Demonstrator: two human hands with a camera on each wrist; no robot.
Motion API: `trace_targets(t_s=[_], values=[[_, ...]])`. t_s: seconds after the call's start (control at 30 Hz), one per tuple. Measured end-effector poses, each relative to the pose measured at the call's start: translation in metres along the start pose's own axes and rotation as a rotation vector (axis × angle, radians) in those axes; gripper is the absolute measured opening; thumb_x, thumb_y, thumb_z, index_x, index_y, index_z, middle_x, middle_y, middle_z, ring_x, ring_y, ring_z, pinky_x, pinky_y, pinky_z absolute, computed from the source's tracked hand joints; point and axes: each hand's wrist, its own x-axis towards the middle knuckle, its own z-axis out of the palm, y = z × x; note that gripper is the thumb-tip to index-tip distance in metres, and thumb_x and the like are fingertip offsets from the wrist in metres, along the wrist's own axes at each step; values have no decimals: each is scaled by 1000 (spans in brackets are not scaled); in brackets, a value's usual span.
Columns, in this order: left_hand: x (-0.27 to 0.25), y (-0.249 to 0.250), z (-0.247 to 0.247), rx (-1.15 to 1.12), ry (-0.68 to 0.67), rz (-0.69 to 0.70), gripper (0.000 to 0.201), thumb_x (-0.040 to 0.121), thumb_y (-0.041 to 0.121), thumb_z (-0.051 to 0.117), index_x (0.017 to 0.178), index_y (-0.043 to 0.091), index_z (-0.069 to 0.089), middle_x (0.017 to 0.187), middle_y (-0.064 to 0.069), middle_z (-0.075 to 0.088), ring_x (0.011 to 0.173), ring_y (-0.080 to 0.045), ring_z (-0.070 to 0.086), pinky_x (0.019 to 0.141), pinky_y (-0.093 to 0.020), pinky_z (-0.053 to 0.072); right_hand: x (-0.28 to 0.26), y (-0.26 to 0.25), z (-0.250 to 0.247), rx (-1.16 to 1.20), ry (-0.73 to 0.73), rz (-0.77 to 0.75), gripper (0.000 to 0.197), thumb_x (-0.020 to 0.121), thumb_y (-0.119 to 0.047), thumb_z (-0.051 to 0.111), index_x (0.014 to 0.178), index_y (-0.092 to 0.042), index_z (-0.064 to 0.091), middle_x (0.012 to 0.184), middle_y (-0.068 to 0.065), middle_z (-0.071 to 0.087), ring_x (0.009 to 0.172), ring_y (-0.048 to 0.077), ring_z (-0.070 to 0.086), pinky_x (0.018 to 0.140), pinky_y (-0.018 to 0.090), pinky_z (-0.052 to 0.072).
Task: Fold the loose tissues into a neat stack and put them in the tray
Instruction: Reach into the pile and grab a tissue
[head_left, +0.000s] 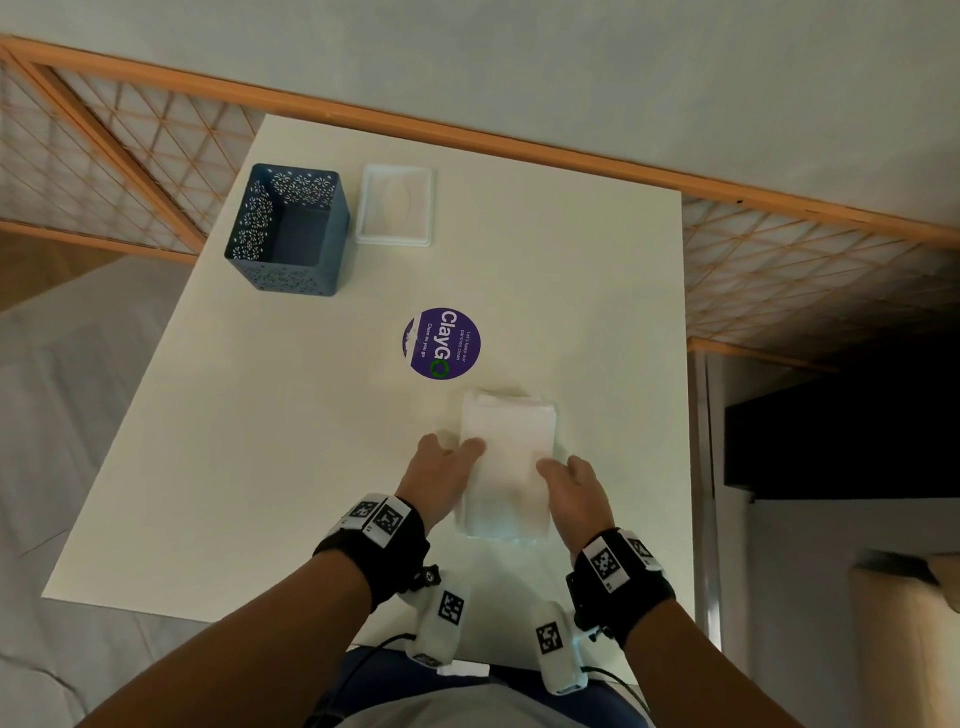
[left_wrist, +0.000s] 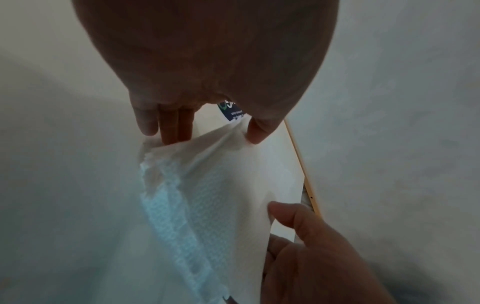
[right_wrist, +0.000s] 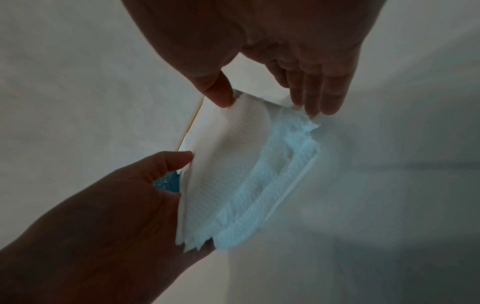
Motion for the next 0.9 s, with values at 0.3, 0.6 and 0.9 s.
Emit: trace_targets(t_s=[0.3,0.6,0.9], values=[[15,-8,-8,-102,-231,2,49,73,45,81,104,7,80,101,-8,81,89,-28,73,86,-41,56,3,-2,7,20,-53,-43,34,84,-37,70,114,-20,73,103,-3,77,97,20,72,78,37,58],[25,-5,-9,-119,-289,-66,71,63,50,89,115,3,77,116,-21,76,101,-32,71,95,-45,53,11,7,6,165,-72,65,24,89,-25,77,111,-18,74,107,1,78,105,25,71,94,50,58],[18,11,15,83,-92,115,50,80,50,80,111,13,66,108,-3,73,97,-21,71,74,-34,57,24,3,-5,149,-137,138,17,90,-24,76,102,-11,75,104,8,78,100,29,73,90,48,62]])
